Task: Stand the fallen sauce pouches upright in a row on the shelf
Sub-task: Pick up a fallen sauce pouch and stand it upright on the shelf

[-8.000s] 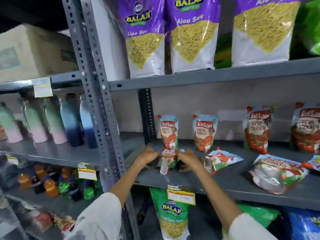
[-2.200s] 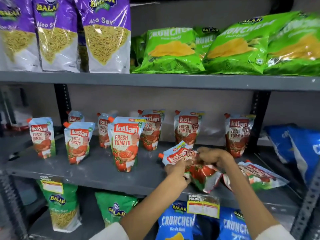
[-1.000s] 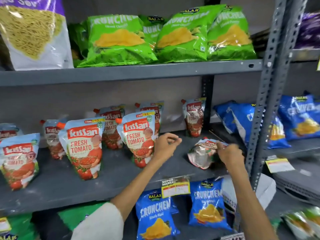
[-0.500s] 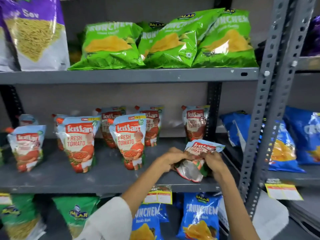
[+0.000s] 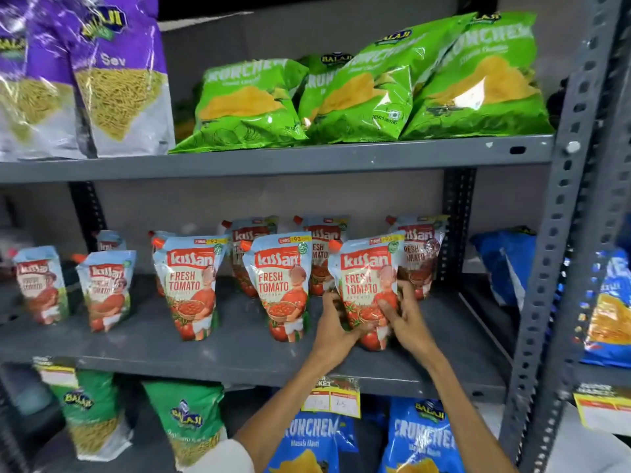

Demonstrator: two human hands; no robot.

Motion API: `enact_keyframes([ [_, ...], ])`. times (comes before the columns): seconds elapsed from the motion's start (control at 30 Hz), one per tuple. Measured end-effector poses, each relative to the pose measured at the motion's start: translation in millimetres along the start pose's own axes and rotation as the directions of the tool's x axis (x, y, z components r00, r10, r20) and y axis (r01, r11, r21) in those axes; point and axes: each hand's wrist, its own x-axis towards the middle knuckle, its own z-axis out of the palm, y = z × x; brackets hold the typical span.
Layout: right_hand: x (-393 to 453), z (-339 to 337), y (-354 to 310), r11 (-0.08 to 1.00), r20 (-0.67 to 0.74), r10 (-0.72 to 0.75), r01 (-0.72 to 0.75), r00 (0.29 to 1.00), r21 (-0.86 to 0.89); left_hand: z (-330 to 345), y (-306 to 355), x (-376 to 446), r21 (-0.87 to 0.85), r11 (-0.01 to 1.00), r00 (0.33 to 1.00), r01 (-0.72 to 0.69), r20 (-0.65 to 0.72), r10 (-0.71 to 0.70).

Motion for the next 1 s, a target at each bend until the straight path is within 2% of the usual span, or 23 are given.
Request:
enact_keyframes([
  [0.13, 0, -4, 4, 0.995, 0.026, 0.044, -0.047, 0.999, 0.091, -9, -6, 6, 0.04, 0.999, 0.997, 0.03, 0.074, -0.033],
  [0.27, -7, -16, 4, 0.992, 0.117, 0.121, -0.125, 0.986, 0.024, -13, -16, 13, 0.019, 0.996, 0.976, 0.084, 0.199, -0.086],
  [0.37, -12, -20, 14, 0.983, 0.145, 0.172, -0.18, 0.974, 0.046, -10, -20, 13, -0.021, 0.996, 0.978, 0.087, 0.192, -0.081],
  [0.5, -15, -32, 17, 0.982, 0.085, 0.162, -0.169, 0.983, 0.085, 9, -14, 15, -0.037, 0.998, 0.977, 0.059, 0.207, -0.051],
  [0.8, -23, -82, 27, 0.991, -0.167, 0.134, -0.131, 0.977, 0.026, 82, 2, 25, -0.068, 0.997, 0.966, 0.044, 0.257, -0.025],
  [1.0, -29, -85, 28, 0.99, -0.206, 0.124, -0.134, 0.971, -0.033, 92, 0, 26, -0.09, 0.995, 0.965, 0.042, 0.262, -0.017],
])
